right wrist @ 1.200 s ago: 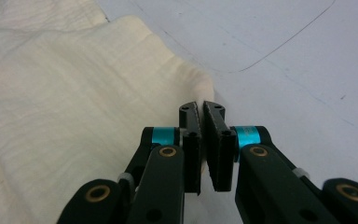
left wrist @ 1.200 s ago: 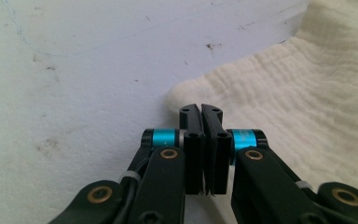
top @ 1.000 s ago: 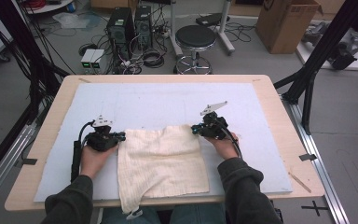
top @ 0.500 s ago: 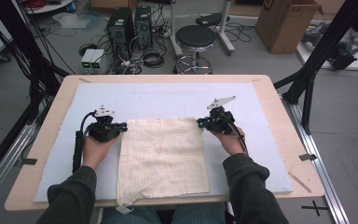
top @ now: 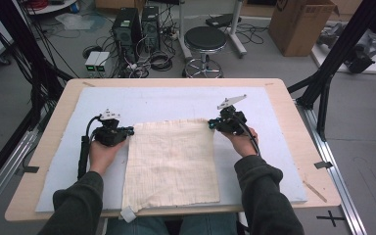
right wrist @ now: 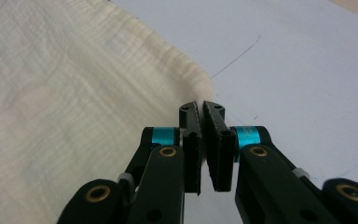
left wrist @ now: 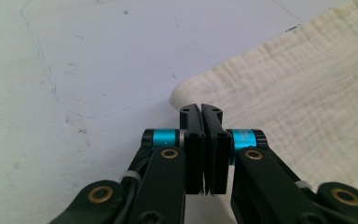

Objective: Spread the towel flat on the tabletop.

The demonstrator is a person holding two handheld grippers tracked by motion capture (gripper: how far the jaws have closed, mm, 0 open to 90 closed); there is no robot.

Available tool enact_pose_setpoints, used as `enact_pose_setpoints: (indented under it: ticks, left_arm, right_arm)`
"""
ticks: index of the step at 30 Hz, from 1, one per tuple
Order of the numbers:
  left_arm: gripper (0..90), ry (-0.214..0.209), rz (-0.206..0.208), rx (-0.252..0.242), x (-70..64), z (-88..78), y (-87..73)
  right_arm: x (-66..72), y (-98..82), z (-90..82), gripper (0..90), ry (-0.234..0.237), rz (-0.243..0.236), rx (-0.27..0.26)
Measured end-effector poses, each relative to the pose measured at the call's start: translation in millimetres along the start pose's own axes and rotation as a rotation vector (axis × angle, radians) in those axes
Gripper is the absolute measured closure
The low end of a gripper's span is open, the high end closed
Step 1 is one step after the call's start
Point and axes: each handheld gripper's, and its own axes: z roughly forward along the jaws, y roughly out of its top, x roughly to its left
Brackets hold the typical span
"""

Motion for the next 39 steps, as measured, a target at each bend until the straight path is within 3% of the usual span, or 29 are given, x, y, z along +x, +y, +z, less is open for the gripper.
enact_pose_setpoints:
  ticks: [9,11,13,14,16,18,22,25,29,31,34,39]
  left_arm:
    - [87.4,0.044,0.035,0.015,1.8,20.4,25.8]
    - [87.0,0.063,0.02,-0.005,4.9,26.9,32.1]
    - [75.4,0.128,0.048,0.004,6.7,34.2,36.1]
    - [69.9,0.118,0.038,-0.001,9.2,35.9,35.6]
    - [66.7,0.103,0.017,0.02,14.0,36.2,32.5]
    - [65.4,0.091,0.031,0.039,16.7,33.2,29.2]
    - [65.2,0.043,0.025,-0.005,16.1,19.7,25.2]
    - [63.2,0.009,0.048,-0.025,12.3,8.1,21.3]
    - [62.5,-0.037,0.073,-0.056,4.7,-10.5,13.0]
    - [61.6,-0.048,0.107,-0.06,-0.6,-20.1,8.1]
    - [61.2,-0.068,0.124,-0.063,-7.3,-32.1,0.3]
    - [59.6,-0.096,0.155,-0.075,-17.6,-49.9,-11.5]
  right_arm:
    - [-20.5,3.9,10.2,85.9,-0.045,0.054,0.021]
    - [-26.1,7.7,13.3,85.7,-0.068,0.061,0.004]
    - [-32.5,11.8,18.5,76.3,-0.115,0.097,-0.009]
    - [-35.3,12.2,21.5,73.8,-0.137,0.109,-0.008]
    - [-38.1,9.5,24.2,70.7,-0.116,0.144,-0.007]
    - [-37.2,7.3,24.1,68.6,-0.082,0.156,0.0]
    - [-29.1,1.3,16.0,64.4,-0.054,0.118,-0.006]
    - [-23.2,-2.7,6.3,60.6,-0.011,0.111,-0.019]
    - [-8.9,-8.7,-9.6,55.9,0.024,0.059,-0.05]
    - [-1.0,-10.9,-16.8,52.8,0.043,0.038,-0.034]
    - [13.5,-16.6,-27.9,51.0,0.06,-0.01,-0.069]
    - [32.3,-30.7,-40.5,46.9,0.094,-0.039,-0.086]
